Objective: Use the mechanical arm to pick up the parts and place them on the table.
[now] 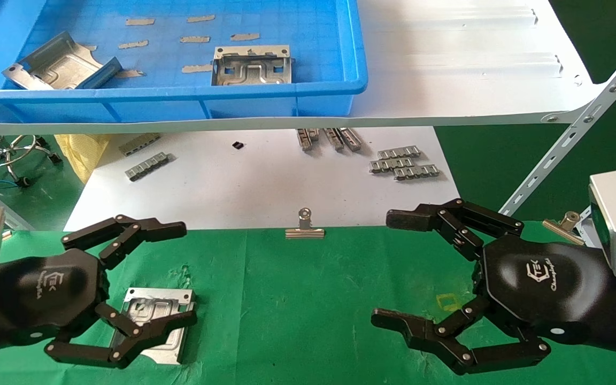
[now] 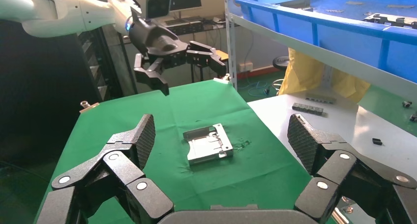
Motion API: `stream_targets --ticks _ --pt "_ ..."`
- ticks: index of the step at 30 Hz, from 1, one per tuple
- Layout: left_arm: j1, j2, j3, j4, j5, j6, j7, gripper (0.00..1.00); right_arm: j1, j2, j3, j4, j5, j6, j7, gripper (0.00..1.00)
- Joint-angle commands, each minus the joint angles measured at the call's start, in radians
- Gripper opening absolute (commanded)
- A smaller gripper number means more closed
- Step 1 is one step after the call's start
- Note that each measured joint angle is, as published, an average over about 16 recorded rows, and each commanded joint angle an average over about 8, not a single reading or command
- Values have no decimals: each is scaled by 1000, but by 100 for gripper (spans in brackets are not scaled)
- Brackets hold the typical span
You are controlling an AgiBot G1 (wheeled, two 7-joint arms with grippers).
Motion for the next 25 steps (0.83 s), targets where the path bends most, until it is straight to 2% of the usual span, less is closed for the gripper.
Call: stream_targets --ticks 1,25 --pt "1 6 -18 -13 10 6 -21 100 0 0 0 0 0 0 0 100" --pt "15 72 -217 -163 125 76 -257 100 0 0 0 0 0 0 0 100"
